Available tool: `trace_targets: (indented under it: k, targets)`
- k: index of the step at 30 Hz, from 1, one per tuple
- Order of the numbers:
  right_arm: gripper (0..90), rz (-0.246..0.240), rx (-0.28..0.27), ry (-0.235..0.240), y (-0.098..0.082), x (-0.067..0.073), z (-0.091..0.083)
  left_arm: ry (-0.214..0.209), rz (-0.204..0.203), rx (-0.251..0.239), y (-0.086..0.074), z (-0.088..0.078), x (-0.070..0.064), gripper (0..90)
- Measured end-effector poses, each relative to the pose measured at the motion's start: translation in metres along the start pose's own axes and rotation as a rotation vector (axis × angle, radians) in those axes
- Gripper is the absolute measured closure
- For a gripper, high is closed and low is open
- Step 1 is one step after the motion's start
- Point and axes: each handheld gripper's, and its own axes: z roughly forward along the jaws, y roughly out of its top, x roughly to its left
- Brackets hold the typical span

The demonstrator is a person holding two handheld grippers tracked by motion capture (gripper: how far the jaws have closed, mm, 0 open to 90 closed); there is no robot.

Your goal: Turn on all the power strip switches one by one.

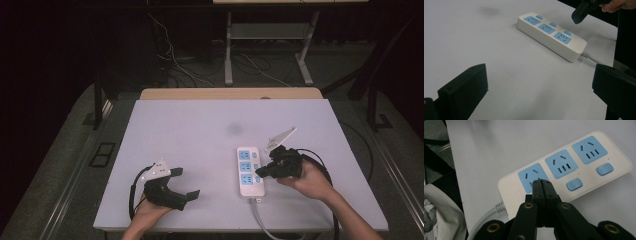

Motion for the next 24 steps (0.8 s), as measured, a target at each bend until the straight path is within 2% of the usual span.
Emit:
trace_targets:
  k: [17, 22, 24]
  targets:
    - [89.7, 0.011, 0.039, 0.019, -0.001, -0.009, 0.015, 0.003, 0.000, 0.006, 0.000, 0.000, 0.000, 0.0]
    - [89.8, 0.029, 0.034, 0.028, -0.005, -0.011, 0.019, 0.003, 0.000, 0.006, 0.000, 0.000, 0.000, 0.0]
    - [89.8, 0.048, 0.004, 0.048, -0.009, -0.013, 0.020, 0.002, 0.000, 0.005, 0.000, 0.000, 0.000, 0.0]
